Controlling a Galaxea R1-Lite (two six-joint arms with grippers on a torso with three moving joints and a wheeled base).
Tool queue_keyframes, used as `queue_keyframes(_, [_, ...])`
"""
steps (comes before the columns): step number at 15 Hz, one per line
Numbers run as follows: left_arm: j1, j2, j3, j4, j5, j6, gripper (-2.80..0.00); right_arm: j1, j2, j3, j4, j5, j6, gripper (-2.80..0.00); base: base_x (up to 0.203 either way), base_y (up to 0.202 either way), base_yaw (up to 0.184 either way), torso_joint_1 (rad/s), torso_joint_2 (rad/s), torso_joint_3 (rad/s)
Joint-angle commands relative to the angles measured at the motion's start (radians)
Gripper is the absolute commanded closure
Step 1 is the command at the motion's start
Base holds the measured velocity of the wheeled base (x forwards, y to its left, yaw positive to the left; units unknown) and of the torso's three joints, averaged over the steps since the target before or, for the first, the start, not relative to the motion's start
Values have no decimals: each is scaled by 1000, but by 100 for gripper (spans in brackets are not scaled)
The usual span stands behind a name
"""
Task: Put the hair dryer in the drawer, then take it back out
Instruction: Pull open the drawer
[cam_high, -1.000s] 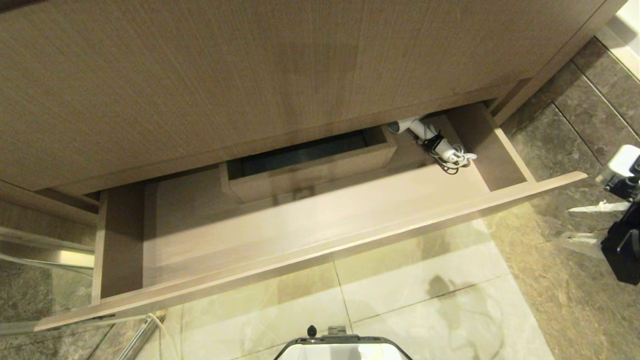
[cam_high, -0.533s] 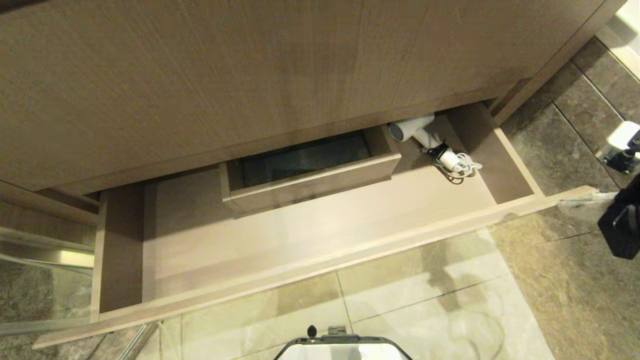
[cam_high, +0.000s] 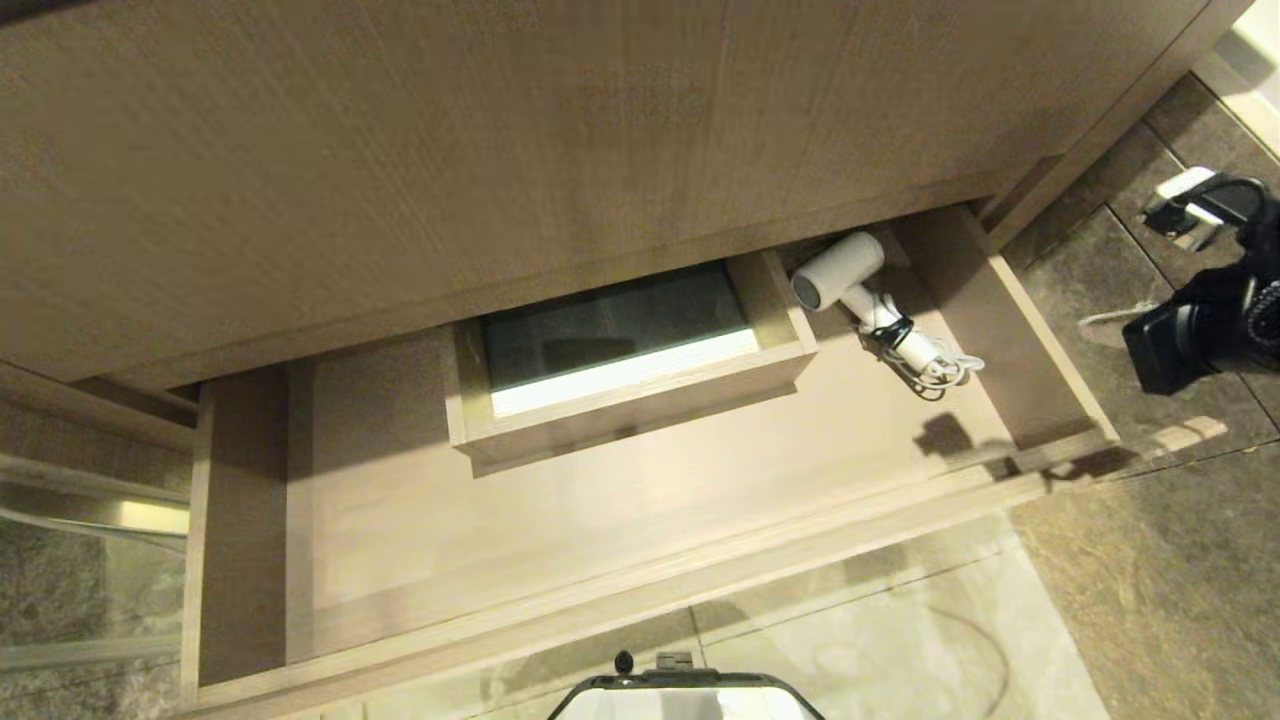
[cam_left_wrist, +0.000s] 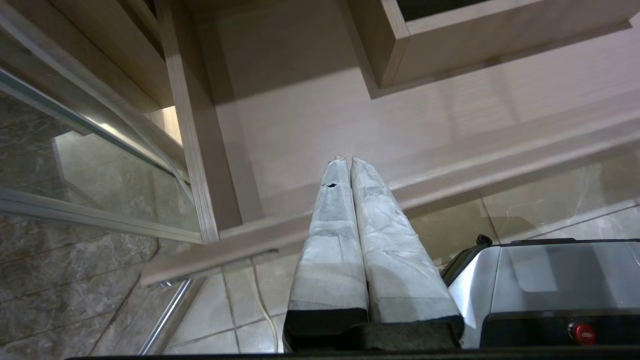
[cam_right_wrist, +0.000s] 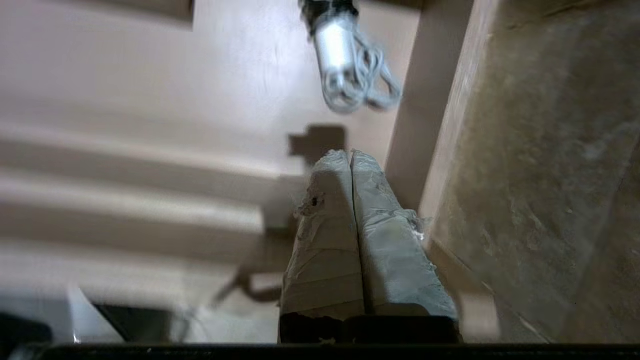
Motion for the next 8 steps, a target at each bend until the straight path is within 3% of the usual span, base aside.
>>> queue_keyframes(1, [0,0,2,0,0,0,0,-5,135,-41,-38,2,63,0,0,0,0,0,0,0])
queue_keyframes(5, [0,0,1,0,0,0,0,-4,261,-65,-146,28,89,0,0,0,0,0,0,0])
queue_keyframes(6, [-1,0,2,0,0,0,0,-4,288,-83,-165,35,90,-35,0,0,0,0,0,0])
queue_keyframes(7, [0,0,2,0,0,0,0,-4,323,-100,-180,36,90,-280,0,0,0,0,0,0])
queue_keyframes(8, [0,0,0,0,0,0,0,-4,368,-124,-195,37,87,-280,0,0,0,0,0,0])
